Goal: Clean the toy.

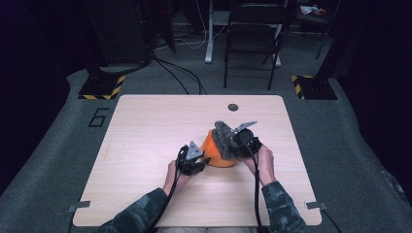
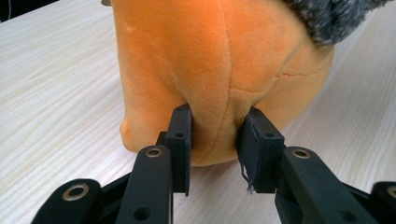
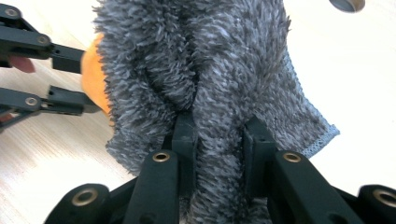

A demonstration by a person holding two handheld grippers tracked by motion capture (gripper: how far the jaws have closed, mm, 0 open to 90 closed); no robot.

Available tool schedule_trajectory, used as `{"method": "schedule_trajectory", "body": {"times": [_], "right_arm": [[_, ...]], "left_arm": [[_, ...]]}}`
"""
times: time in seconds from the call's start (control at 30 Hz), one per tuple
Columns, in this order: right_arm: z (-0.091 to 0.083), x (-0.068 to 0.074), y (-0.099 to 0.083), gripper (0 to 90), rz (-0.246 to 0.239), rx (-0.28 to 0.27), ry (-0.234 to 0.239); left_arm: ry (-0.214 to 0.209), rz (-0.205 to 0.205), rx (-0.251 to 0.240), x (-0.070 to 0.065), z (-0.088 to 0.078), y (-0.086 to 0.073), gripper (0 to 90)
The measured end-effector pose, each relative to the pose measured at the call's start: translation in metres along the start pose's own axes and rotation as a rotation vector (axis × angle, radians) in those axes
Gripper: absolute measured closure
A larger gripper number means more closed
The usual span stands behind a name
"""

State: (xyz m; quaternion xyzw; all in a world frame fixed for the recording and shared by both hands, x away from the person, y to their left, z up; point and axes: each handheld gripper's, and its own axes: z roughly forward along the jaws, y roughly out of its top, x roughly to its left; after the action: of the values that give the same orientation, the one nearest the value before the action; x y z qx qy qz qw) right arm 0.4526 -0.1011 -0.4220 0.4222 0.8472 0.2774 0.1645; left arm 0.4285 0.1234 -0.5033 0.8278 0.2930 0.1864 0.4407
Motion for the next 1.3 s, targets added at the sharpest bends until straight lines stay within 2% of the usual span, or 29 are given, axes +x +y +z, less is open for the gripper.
{"method": "schedule_trajectory", "body": {"times": [0.2,0.37,0.47,0.6,0.63,0.77,0.8,0.9,0.93,1.0,1.07,1.13,1.17,1.23,1.3], "right_arm": [[0.002,-0.012,-0.007,69.7,0.026,0.019,0.015],[0.013,-0.028,-0.019,69.7,0.091,0.066,0.019],[0.018,-0.034,-0.025,69.8,0.127,0.071,0.037],[0.025,-0.038,-0.031,69.8,0.12,0.104,0.012],[0.028,-0.038,-0.033,69.9,0.133,0.115,0.009],[0.051,-0.043,-0.046,70.2,0.125,0.215,-0.032],[0.052,-0.043,-0.047,70.2,0.126,0.198,-0.031],[0.049,-0.041,-0.044,70.1,0.103,0.21,-0.05],[0.048,-0.041,-0.043,70.1,0.108,0.208,-0.052],[0.042,-0.045,-0.042,70.0,0.114,0.196,-0.063],[0.034,-0.051,-0.04,70.0,0.137,0.176,-0.047],[0.015,-0.058,-0.033,70.1,0.167,0.1,-0.042],[0.008,-0.059,-0.031,70.2,0.178,0.08,-0.033],[-0.012,-0.056,-0.023,70.3,0.186,-0.02,0.001],[-0.023,-0.047,-0.015,70.3,0.171,-0.078,0.031]], "left_arm": [[-0.003,-0.005,-0.002,0.0,0.001,0.0,66.8],[-0.007,-0.008,-0.003,0.002,0.0,-0.001,66.8],[-0.009,-0.008,0.0,0.001,0.0,-0.001,66.9],[-0.011,-0.014,0.0,0.002,0.001,0.0,67.0],[-0.012,-0.016,-0.003,0.002,0.001,-0.001,67.1],[-0.02,-0.032,-0.001,0.006,0.001,-0.003,67.1],[-0.013,-0.034,-0.004,0.006,0.0,-0.003,67.1],[-0.01,-0.032,-0.003,0.006,0.0,-0.003,67.1],[-0.01,-0.031,-0.003,0.006,0.0,-0.003,67.1],[-0.017,-0.034,0.0,0.007,0.0,-0.003,67.1],[-0.018,-0.033,0.0,0.008,0.0,-0.003,67.1],[-0.014,-0.039,-0.004,0.009,0.0,-0.004,67.1],[-0.021,-0.044,0.001,0.011,-0.001,-0.004,67.1],[-0.023,-0.058,0.001,0.011,-0.001,-0.005,67.1],[-0.021,-0.057,0.001,0.011,0.0,-0.004,67.0]]}}
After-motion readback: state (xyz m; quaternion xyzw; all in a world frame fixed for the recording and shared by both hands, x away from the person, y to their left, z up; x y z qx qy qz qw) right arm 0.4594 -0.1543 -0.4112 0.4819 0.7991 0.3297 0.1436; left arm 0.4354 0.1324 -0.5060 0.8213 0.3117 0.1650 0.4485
